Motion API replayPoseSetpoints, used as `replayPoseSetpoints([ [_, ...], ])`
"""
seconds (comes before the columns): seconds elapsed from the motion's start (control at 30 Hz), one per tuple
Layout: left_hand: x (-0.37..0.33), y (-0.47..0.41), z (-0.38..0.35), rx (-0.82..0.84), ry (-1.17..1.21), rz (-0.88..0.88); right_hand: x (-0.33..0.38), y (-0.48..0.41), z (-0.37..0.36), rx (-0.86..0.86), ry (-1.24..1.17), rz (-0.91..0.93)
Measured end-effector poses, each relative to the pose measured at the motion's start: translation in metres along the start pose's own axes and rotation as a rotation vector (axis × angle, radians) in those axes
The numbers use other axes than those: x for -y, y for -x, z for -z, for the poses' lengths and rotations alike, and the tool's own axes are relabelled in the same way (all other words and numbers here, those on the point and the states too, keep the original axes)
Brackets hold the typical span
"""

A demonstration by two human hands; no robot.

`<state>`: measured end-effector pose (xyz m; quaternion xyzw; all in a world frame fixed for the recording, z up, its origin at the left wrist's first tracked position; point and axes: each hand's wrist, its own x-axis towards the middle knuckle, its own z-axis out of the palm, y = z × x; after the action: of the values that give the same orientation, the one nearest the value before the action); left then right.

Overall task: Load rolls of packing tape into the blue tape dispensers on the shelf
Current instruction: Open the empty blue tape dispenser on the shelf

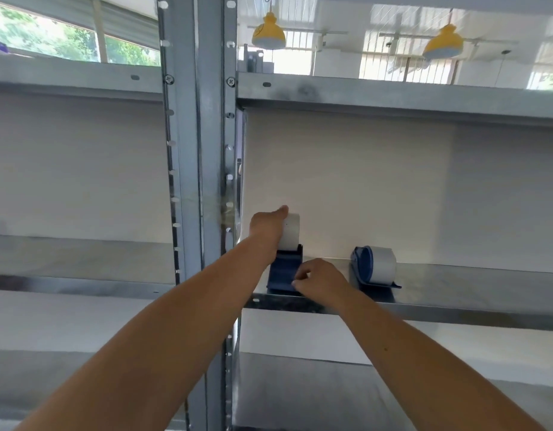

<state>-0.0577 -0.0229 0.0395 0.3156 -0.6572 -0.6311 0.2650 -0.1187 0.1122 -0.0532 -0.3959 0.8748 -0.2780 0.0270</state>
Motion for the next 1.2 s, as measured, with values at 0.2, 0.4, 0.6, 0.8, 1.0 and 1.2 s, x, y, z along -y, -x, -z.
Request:
replayPoseSetpoints([
  [0.2,-0.009,-0.014,-0.001,0.024,0.027,-0.037,0.004,0.000,0.000,-0.097,0.010,-0.074],
  [0.4,0.001,-0.018,-0.005,0.020,0.011,-0.020,0.041,-0.017,0.032,-0.323,-0.595,0.004],
  [0.6,0.000,-0.026,-0.002,0.012,0.067,0.036,0.041,-0.024,0.037,-0.363,-0.647,-0.128],
  [0.8,0.001,-0.036,0.002,0.012,0.117,0.053,0.025,-0.021,0.050,-0.477,-0.732,-0.229],
  [1.0,0.003,-0.035,0.002,0.033,0.055,0.016,0.011,-0.007,0.051,-0.259,-0.085,-0.143],
  [1.2,0.001,-0.038,0.003,0.021,0.032,0.059,0.010,0.009,0.032,-0.065,0.232,-0.063],
])
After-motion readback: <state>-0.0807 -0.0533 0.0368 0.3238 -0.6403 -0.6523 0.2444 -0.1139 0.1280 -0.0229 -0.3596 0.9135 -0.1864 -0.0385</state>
